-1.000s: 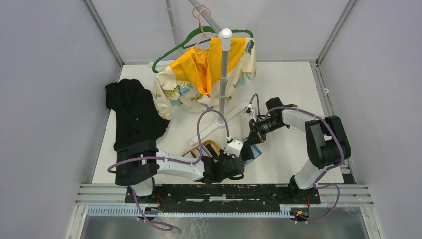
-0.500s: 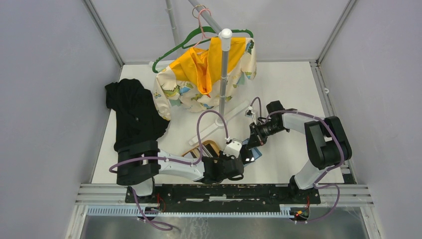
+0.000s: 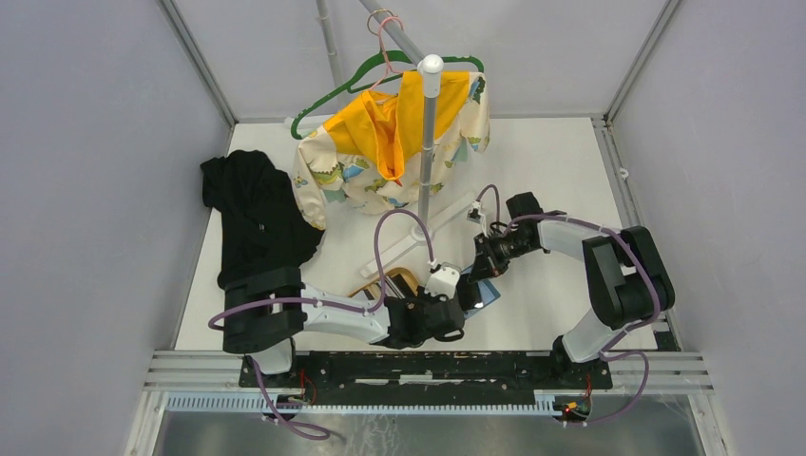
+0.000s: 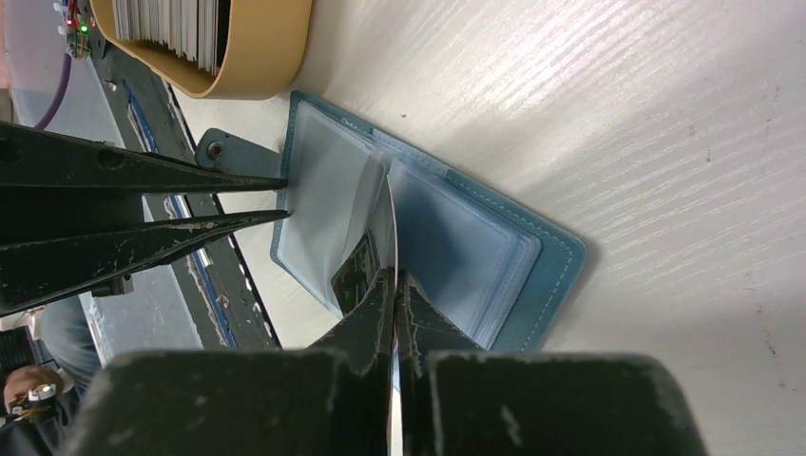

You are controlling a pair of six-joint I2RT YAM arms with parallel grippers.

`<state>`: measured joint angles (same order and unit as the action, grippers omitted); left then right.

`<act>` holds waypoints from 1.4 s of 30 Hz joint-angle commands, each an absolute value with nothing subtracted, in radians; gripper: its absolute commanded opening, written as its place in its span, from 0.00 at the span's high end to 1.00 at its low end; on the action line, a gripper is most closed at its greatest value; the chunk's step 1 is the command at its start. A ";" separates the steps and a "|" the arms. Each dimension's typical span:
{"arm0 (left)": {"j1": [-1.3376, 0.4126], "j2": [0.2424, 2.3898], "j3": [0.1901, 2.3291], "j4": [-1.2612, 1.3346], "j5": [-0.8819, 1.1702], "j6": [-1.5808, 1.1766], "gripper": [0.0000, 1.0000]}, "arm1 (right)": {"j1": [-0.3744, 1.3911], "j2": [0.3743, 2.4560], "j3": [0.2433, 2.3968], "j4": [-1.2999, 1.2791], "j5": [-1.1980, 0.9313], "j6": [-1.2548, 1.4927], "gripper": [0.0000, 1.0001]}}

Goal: Put the credit cards into the card holder
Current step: Insert the credit card into the card holder.

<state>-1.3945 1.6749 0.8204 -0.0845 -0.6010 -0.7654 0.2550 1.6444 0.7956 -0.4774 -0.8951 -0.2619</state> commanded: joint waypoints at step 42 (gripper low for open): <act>-1.341 1.712 0.813 -0.075 -0.551 -0.770 0.78 | 0.350 1.599 0.747 -0.457 -0.688 -0.195 1.00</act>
